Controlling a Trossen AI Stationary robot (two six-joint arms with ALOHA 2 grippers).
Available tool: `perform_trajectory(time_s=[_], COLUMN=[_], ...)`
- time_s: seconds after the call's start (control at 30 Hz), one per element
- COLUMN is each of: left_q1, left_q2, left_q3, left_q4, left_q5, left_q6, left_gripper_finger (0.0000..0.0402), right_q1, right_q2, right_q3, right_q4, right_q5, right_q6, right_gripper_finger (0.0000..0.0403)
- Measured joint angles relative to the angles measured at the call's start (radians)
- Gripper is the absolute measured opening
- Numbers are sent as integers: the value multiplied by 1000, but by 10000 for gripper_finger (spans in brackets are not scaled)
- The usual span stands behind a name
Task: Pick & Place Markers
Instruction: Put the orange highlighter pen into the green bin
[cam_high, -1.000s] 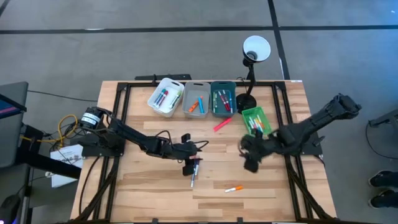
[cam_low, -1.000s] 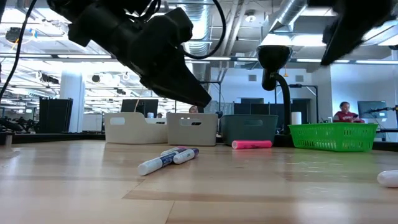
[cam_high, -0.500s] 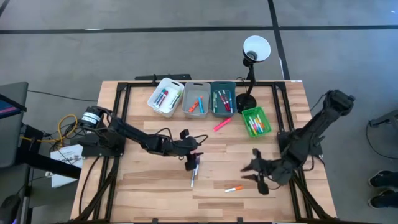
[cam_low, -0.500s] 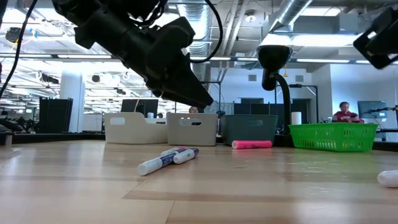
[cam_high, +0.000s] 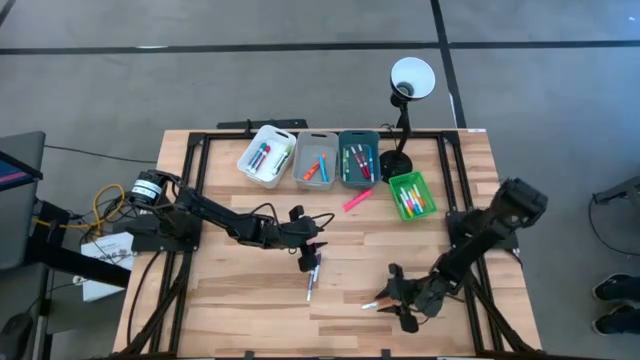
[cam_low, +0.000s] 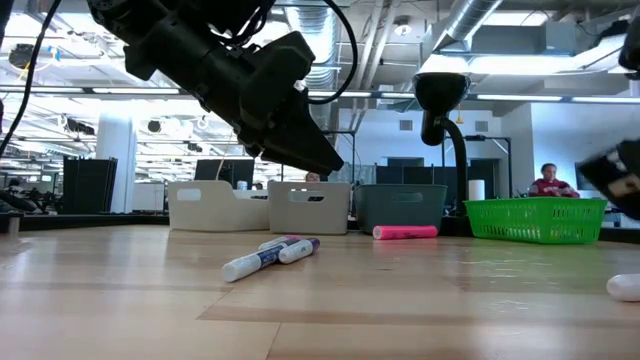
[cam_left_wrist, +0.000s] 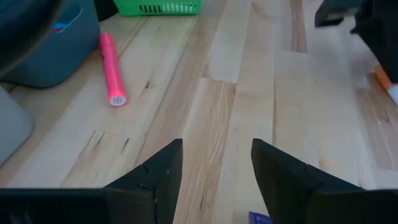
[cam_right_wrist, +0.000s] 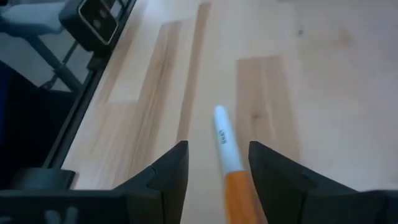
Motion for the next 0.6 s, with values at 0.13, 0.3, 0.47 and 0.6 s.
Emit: perform_trajectory(time_s=[0.13,0.3,0.47,0.6], left_q1=[0,0,0,0], left_q2=[0,0,0,0], left_q3=[0,0,0,0], left_q4=[0,0,1,4], left_q5=[0,0,0,0], left_q6=[0,0,0,0], left_gripper_finger=[186,186,186,186], right_q1=[-5,-37,-76,-89], right_q2=[71,98,120,130], right_q3=[3,19,50,76], right_q4=[55,50,8,-32], right_q5=[-17,-60,-114,-139], right_q6=[7,16,48,44], right_gripper_finger=[152,137,112,79])
